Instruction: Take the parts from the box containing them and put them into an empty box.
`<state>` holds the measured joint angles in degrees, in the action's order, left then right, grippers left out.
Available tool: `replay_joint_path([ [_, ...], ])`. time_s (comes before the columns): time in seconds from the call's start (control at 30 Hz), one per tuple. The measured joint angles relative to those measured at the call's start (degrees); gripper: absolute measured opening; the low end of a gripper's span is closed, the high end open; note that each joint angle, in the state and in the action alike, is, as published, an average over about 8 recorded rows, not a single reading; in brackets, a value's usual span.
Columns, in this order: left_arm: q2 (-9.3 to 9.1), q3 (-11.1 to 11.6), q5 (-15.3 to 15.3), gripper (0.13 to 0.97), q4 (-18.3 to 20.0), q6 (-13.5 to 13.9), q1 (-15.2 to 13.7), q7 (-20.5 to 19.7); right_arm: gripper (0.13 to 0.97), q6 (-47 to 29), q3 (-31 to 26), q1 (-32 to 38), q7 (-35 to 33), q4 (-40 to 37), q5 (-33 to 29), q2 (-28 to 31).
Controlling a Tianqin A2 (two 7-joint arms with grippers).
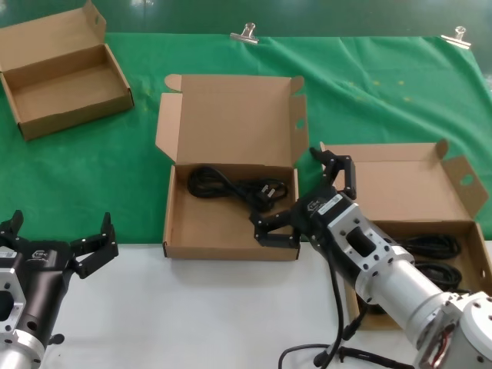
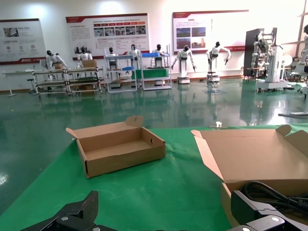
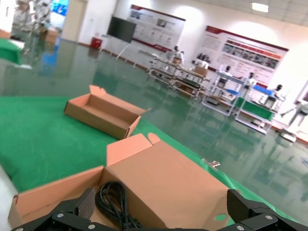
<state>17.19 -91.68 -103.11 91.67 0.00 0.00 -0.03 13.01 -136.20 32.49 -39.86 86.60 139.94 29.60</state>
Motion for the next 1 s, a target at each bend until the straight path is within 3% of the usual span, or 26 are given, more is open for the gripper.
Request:
replay_joint_path([
  [1.0,0.00,0.0,0.0,0.966,0.0,0.0,0.0,0.0,0.966,-7.7,26.4,-19.3,23.6,3.0,-21.8,-7.4],
])
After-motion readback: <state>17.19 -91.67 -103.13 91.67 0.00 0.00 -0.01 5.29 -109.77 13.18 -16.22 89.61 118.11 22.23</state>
